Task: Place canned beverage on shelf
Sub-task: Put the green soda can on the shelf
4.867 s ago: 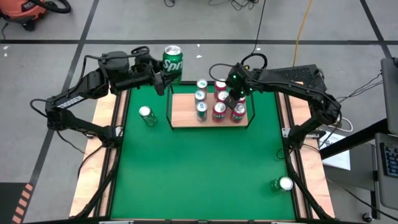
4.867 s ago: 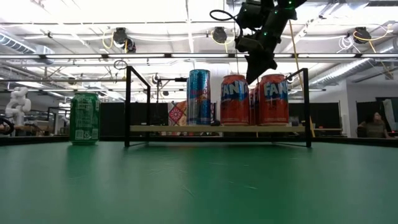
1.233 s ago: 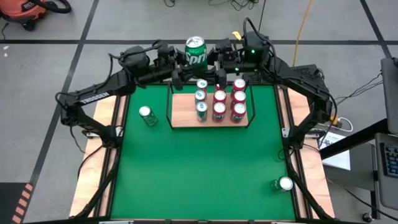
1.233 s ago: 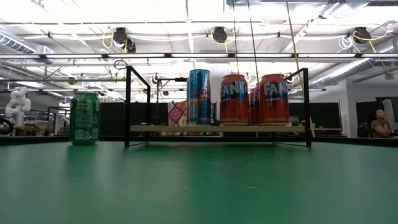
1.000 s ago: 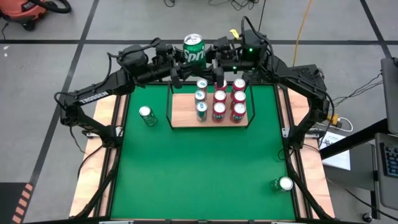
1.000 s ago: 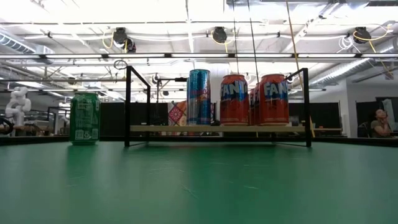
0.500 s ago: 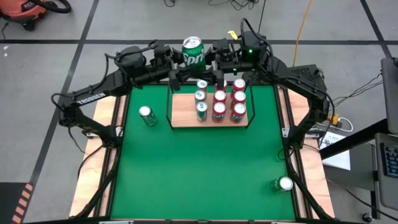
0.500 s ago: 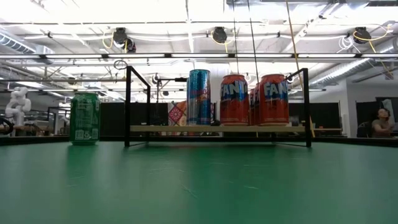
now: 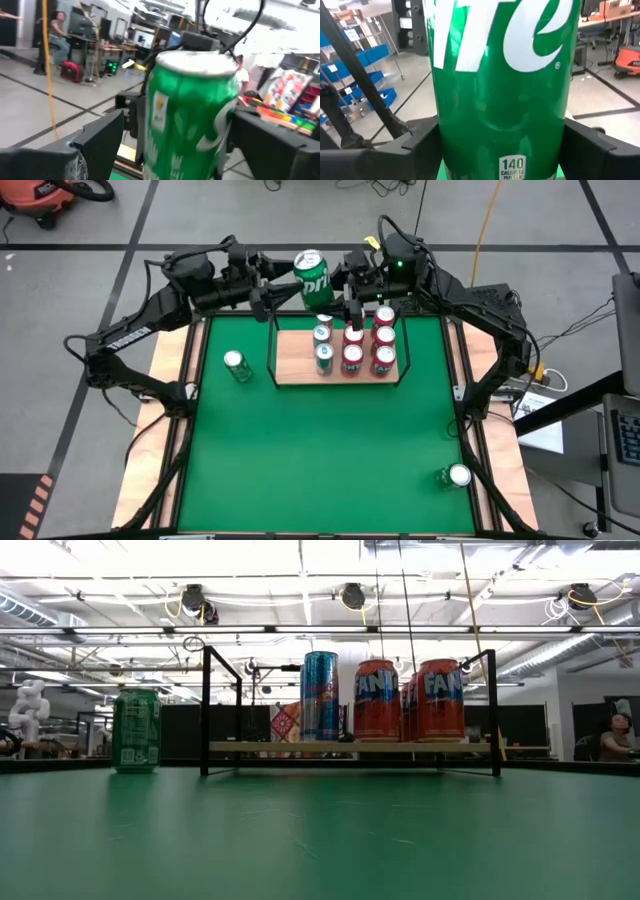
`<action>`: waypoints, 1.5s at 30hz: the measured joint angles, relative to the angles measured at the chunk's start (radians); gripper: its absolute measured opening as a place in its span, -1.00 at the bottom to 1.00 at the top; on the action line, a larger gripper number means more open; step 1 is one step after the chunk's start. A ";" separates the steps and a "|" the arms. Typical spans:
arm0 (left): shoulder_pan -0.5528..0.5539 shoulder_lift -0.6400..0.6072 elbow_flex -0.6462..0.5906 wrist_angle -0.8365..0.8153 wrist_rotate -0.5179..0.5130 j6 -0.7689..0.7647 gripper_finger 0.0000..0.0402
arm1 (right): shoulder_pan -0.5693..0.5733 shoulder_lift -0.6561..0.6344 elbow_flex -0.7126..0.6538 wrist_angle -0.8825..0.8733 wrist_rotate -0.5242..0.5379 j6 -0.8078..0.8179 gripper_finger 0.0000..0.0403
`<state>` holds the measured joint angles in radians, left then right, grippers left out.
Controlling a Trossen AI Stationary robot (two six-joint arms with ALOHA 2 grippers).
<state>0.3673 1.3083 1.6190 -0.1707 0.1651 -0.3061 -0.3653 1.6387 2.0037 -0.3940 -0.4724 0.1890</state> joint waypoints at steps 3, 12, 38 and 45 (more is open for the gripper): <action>0.017 -0.001 0.021 -0.003 0.055 0.015 0.76 | 0.009 0.001 -0.003 -0.023 -0.001 -0.018 0.45; 0.063 -0.002 0.025 -0.010 0.175 -0.011 0.76 | 0.037 0.043 -0.004 -0.046 -0.001 -0.080 0.45; 0.079 -0.002 0.026 -0.386 0.355 0.035 0.60 | 0.042 0.096 -0.006 -0.152 -0.012 -0.108 0.45; 0.077 -0.008 0.025 -0.418 0.314 -0.016 0.65 | 0.040 0.096 -0.006 -0.190 0.003 -0.126 0.45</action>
<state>0.4446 1.2999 1.6437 -0.5890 0.4789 -0.3224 -0.3249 1.7351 1.9977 -0.5840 -0.4697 0.0633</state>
